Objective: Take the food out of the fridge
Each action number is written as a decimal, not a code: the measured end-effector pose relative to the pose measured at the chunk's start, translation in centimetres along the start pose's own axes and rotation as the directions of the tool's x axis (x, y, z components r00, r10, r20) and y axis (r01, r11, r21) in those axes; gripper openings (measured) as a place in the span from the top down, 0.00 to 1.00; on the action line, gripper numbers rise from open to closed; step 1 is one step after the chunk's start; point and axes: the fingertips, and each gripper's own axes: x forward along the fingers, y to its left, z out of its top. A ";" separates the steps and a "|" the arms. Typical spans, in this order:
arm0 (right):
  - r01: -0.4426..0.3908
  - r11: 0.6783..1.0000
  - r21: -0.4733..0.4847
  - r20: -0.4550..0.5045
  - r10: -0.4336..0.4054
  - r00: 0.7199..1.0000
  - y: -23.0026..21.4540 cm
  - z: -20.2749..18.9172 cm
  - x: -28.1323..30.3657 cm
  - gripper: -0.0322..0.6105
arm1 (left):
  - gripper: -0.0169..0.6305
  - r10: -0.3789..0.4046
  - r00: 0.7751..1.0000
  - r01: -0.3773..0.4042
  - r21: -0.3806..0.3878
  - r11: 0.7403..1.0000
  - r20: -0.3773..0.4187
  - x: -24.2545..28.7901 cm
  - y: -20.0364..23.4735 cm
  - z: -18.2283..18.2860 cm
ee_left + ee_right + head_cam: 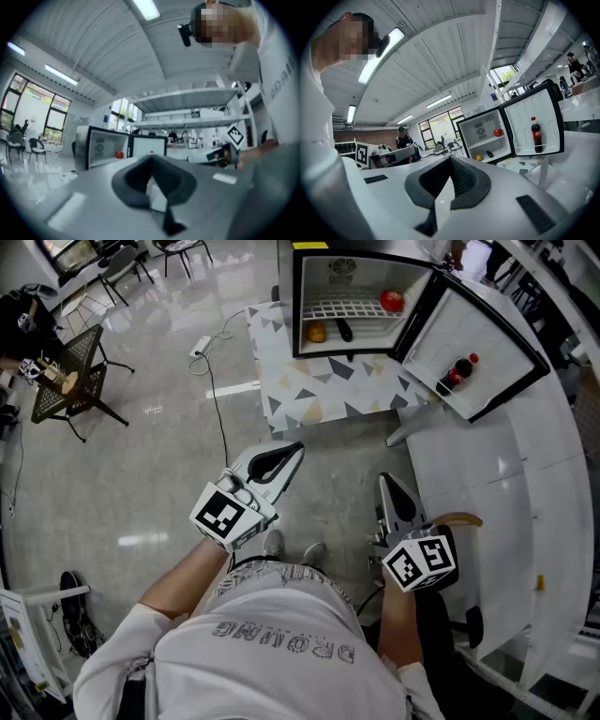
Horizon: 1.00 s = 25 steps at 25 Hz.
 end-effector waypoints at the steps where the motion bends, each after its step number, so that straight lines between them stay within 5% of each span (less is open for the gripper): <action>1: 0.002 1.000 -0.001 0.001 -0.002 1.000 -0.1 0.0 0.0 0.95 | 0.96 0.001 1.000 -0.001 0.003 1.000 -0.001 0.1 0.0 0.1; 25: -0.014 1.000 -0.009 0.008 0.014 1.000 -5.1 0.7 -2.4 0.95 | 0.96 0.030 0.999 -0.028 0.044 0.999 -0.040 4.2 -3.4 -0.4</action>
